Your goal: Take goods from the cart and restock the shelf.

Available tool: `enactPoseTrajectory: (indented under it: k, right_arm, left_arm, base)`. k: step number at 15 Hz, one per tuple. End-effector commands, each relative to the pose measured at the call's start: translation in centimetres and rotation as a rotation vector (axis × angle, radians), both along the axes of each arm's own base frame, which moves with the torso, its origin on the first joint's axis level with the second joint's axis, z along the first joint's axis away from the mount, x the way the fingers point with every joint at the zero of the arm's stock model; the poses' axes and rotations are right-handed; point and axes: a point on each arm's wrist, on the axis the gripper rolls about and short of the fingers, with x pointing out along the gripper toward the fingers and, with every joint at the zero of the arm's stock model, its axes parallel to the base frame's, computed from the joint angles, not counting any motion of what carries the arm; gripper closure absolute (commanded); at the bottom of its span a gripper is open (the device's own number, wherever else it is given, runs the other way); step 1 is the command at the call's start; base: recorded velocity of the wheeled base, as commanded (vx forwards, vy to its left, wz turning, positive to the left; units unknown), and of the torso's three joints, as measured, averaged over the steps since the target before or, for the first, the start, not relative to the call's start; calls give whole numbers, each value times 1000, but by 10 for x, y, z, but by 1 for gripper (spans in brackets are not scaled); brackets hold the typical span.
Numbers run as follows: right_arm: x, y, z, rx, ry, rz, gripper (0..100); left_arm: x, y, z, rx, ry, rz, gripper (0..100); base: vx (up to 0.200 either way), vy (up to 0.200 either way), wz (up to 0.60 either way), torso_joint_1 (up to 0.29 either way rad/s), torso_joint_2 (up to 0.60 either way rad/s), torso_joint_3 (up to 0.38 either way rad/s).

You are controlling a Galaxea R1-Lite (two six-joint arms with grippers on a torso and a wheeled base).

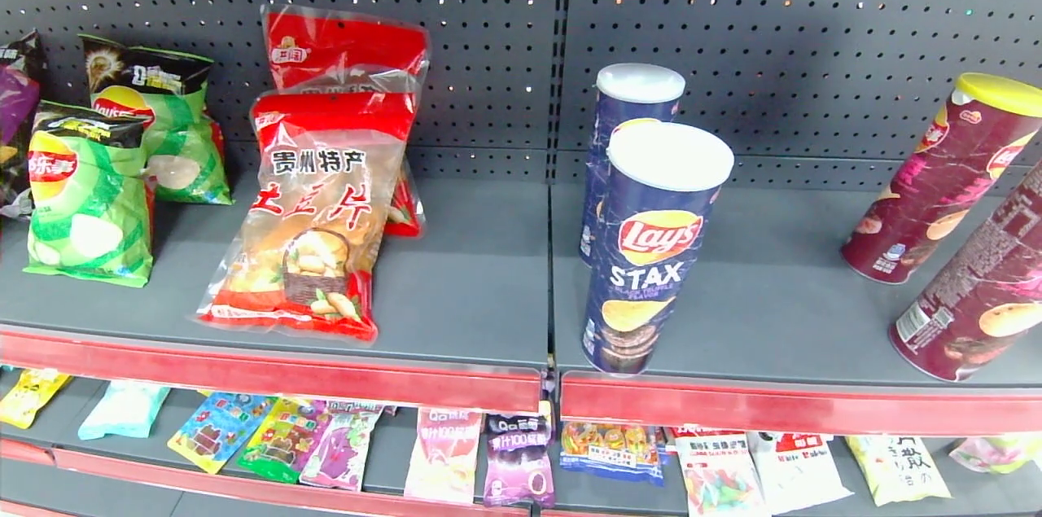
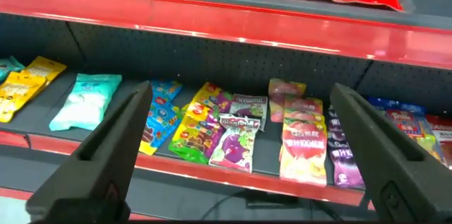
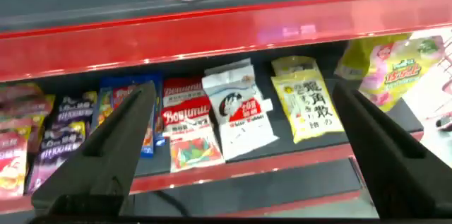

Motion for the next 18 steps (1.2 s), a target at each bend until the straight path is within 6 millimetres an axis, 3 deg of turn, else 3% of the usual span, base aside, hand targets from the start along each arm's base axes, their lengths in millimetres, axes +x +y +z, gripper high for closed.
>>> enactPoseTrajectory:
  k: [1, 4, 8, 10, 18]
  right_arm:
    - [-3, 1, -4, 9, -45, 52, 0]
    - [-6, 0, -4, 10, -76, 296, 0]
    - [-12, -1, -5, -2, -143, 233, 0]
    - [-12, -3, -5, -3, -140, 131, 0]
    - [-12, -3, -4, -37, -135, 140, 0]
  left_arm:
    - [-1, 0, 0, 9, -5, -5, 0]
    - [0, 0, -1, 10, -1, -8, 0]
    - [0, 0, -1, 10, -1, -10, 0]
    - [0, 0, -1, 10, -1, -10, 0]
    - [0, 0, -1, 12, -1, -10, 0]
  base:
    - [0, 0, 0, 0, 0, 0]
    - [-133, 0, 0, 2, 3, 0]
    - [-200, 0, 0, 4, -1, 0]
    - [0, 0, 0, 0, 0, 0]
    - [0, 0, 0, 0, 0, 0]
